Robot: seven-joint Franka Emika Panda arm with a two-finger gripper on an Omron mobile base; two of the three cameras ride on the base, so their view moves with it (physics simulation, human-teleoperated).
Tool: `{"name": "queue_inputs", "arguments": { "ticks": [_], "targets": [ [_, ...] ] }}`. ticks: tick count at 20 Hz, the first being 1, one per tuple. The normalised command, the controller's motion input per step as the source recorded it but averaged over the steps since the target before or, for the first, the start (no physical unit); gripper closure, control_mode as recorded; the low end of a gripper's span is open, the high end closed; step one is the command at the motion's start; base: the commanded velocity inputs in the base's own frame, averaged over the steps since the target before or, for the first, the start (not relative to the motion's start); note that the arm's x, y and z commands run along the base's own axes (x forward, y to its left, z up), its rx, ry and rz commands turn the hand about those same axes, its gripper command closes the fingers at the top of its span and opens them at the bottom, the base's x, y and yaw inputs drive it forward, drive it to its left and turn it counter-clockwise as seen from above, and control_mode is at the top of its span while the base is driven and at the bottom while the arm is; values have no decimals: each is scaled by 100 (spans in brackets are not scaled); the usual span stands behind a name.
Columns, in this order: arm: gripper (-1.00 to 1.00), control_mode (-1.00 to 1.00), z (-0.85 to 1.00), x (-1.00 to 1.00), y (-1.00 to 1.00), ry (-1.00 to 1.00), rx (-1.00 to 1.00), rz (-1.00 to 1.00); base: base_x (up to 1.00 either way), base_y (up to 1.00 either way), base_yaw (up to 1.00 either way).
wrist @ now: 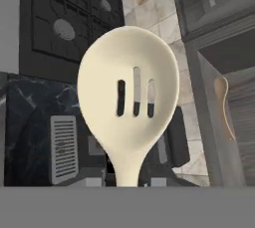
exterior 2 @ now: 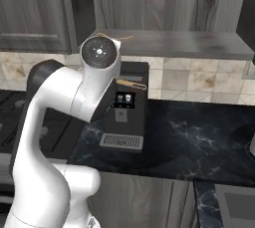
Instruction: Organize the utensils by type. Pick up the wooden spoons from the counter and place them in the open cabinet. Then pick up the metallic utensils from the counter and place them in the open drawer.
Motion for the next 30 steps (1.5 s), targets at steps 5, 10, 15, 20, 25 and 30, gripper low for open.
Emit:
{"name": "queue_inputs", "arguments": {
  "ticks": [5, 10, 15, 20, 25, 30],
  "targets": [
    [100, -100, 51, 23, -29, -7, -15, -2, 0, 0, 0],
    [100, -100, 40, 61, -22, 12, -14, -8, 0, 0, 0],
    [100, -100, 23, 62, -34, 3, 1, 2, 0, 0, 0],
    [100, -100, 11, 51, -19, 0, 5, 4, 0, 0, 0],
    [100, -100, 10, 50, -2, -4, 10, 4, 0, 0, 0],
    [100, -100, 2, 38, 0, -7, 11, 0, 0, 0, 0]
  ]
}}
